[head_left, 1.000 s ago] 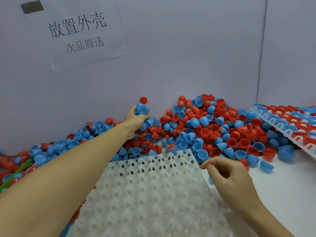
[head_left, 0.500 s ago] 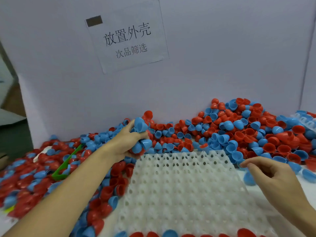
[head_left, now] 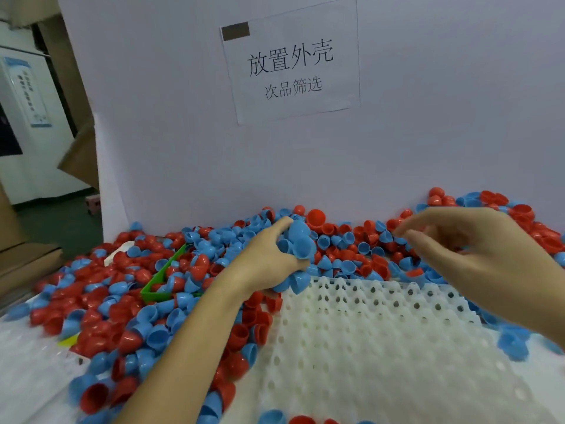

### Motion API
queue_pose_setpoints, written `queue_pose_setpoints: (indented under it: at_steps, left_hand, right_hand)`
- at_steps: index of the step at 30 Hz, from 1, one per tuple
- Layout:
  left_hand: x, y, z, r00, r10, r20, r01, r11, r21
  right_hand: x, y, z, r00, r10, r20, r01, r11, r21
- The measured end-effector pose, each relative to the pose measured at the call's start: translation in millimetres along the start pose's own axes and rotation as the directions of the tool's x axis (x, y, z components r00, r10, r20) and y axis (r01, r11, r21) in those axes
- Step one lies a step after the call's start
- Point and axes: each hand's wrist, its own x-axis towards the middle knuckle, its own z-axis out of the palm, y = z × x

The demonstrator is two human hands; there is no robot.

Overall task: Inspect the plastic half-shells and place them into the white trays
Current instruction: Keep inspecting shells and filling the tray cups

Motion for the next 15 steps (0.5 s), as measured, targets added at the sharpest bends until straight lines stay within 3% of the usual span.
queue_pose_setpoints:
  at_steps: [4,11,15]
  left_hand:
    - [5.6,3.7,9.3,0.999,0.025,0.034,-0.028,0.996,0.088]
    - [4.9,9.9,27.5,0.99,0.07,0.123,-0.097,0.968,0.232]
    - [5.2,14.4,38.8,0.978,0.136,0.155,-0.173,0.95,0.261]
  right_hand:
    - [9.4,-31.0,8.6,0.988,-0.089,0.129,0.091,0.996,-0.014]
    - [20.8,-19.2,44.3,0.982,-0.187,0.017,0.187,0.966,-0.178]
    - [23.1,-15.3,58.5,0.98,-0.173,0.096,0.19,0.96,-0.204]
